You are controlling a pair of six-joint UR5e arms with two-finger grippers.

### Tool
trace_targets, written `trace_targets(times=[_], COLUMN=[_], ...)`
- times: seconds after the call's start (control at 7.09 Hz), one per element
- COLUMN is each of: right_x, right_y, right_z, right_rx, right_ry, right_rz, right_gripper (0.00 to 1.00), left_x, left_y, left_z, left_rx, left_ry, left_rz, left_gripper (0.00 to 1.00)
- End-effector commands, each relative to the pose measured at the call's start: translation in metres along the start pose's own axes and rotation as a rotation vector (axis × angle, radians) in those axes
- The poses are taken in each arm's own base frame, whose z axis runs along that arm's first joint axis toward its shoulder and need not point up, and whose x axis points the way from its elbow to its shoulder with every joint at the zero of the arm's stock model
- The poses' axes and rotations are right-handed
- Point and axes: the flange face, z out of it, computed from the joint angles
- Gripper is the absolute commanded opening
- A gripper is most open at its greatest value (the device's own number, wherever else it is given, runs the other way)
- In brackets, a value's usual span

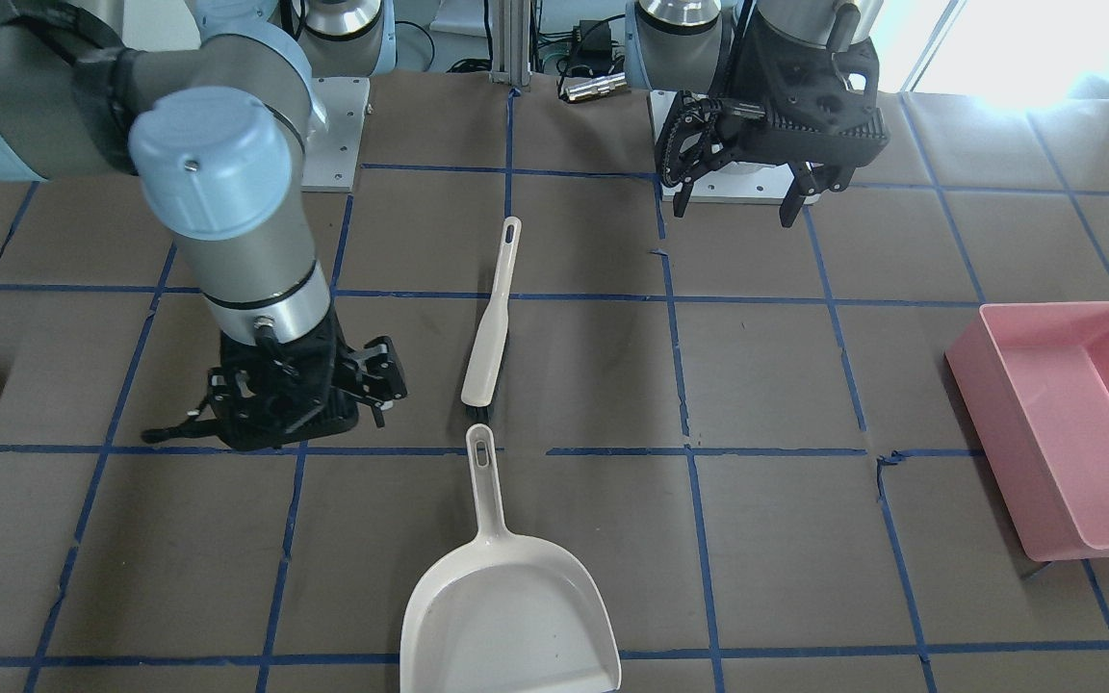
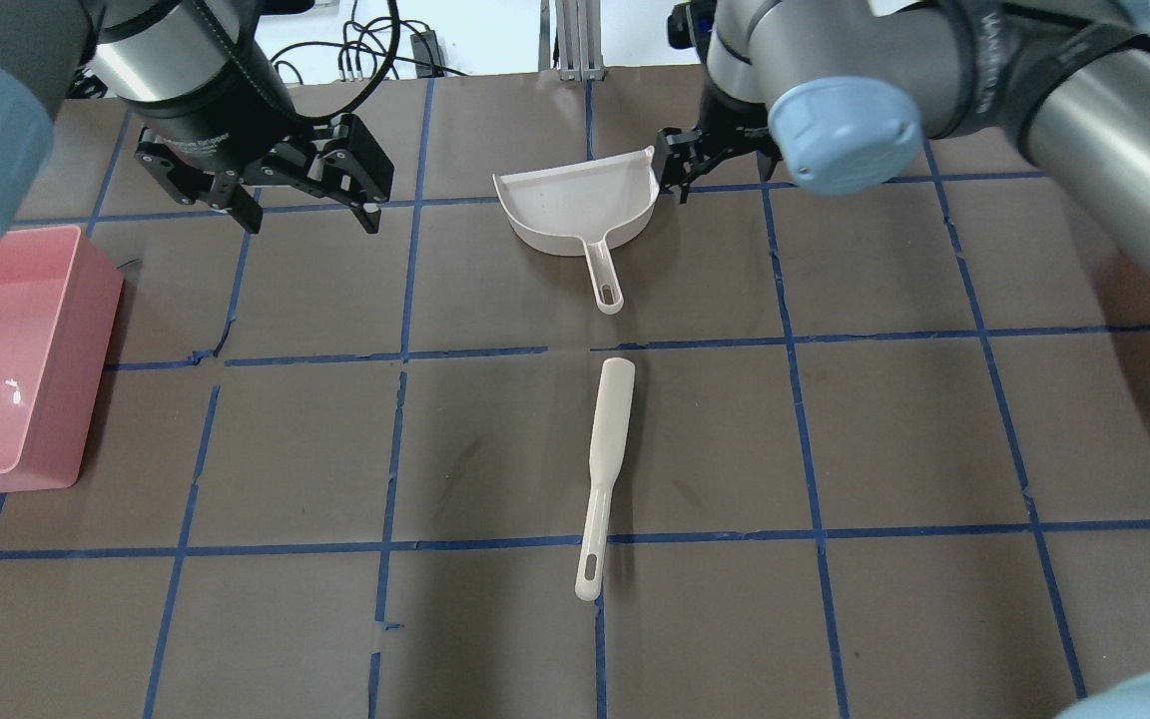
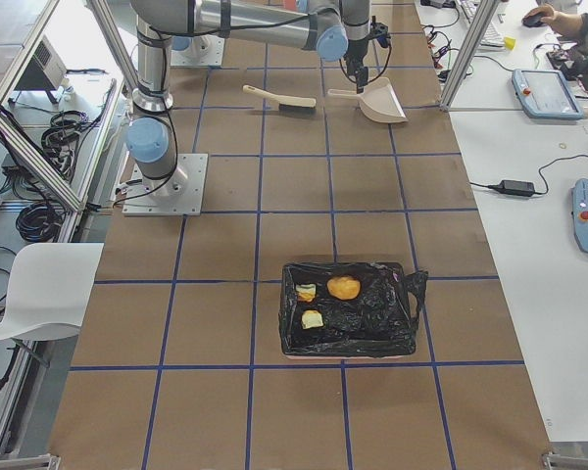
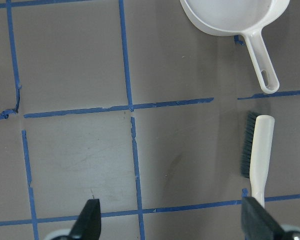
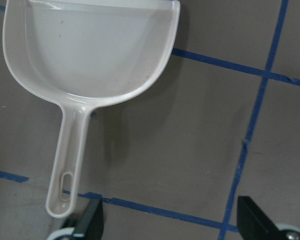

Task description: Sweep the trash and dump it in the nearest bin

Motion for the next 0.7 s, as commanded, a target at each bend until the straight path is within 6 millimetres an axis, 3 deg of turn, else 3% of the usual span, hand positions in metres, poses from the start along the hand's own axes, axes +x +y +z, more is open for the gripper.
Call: trace_targets(times=[0.0,0.14,0.28,0.56], right_x=[0.038,0.035,0.031,0.028], right_y=[0.05,0.072,0.087,0.086], right_z=[-0.064,-0.092,-0.104,-0.101], right_rx=[-0.101,-0.11,-0.148,-0.16], right_ry=[-0.011,-0.004,-0.02,-0.051], right_rz=[0.055,0.066,0.072,0.131], right_gripper=[0.99,1.0,1.0,1.0], left_x=[0.0,0.0,0.0,-0.001], left_y=[0.0,0.001,0.001,0.002], left_z=[-0.001,-0.002,-0.002,-0.002], left_rx=[0.003,0.004,0.003,0.003], left_ry=[-0.001,-0.001,-0.001,-0.006], left_rz=[0.0,0.0,0.0,0.0], left_gripper=[1.0,1.0,1.0,1.0])
